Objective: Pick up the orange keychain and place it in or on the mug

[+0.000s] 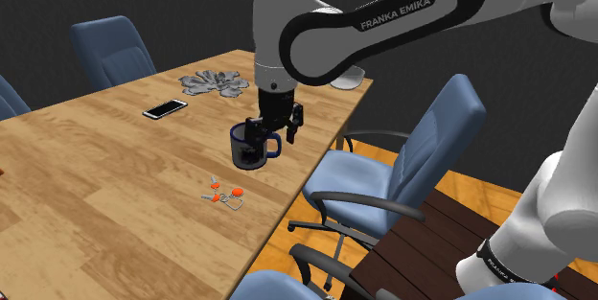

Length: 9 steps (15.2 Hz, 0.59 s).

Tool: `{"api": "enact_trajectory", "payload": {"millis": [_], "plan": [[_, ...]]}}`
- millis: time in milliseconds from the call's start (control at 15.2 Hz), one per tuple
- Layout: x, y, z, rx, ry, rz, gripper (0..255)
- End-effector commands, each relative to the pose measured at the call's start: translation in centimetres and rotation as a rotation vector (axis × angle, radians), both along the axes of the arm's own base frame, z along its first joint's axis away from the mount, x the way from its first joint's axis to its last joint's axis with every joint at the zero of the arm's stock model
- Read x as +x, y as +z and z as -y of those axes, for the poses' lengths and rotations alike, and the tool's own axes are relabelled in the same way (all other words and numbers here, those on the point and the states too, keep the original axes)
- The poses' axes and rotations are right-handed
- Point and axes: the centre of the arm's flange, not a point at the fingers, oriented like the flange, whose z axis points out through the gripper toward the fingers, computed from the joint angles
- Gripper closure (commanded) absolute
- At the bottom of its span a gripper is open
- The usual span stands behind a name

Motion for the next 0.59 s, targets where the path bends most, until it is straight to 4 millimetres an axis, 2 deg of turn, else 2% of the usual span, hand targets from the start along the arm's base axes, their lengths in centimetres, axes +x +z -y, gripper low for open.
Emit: {"api": "enact_trajectory", "payload": {"millis": [0, 528], "plan": [[1.3, -0.9, -2.2, 0.001, -0.002, 0.001, 0], [6.5, -4.9, -10.4, 0.005, -0.007, 0.001, 0]]}}
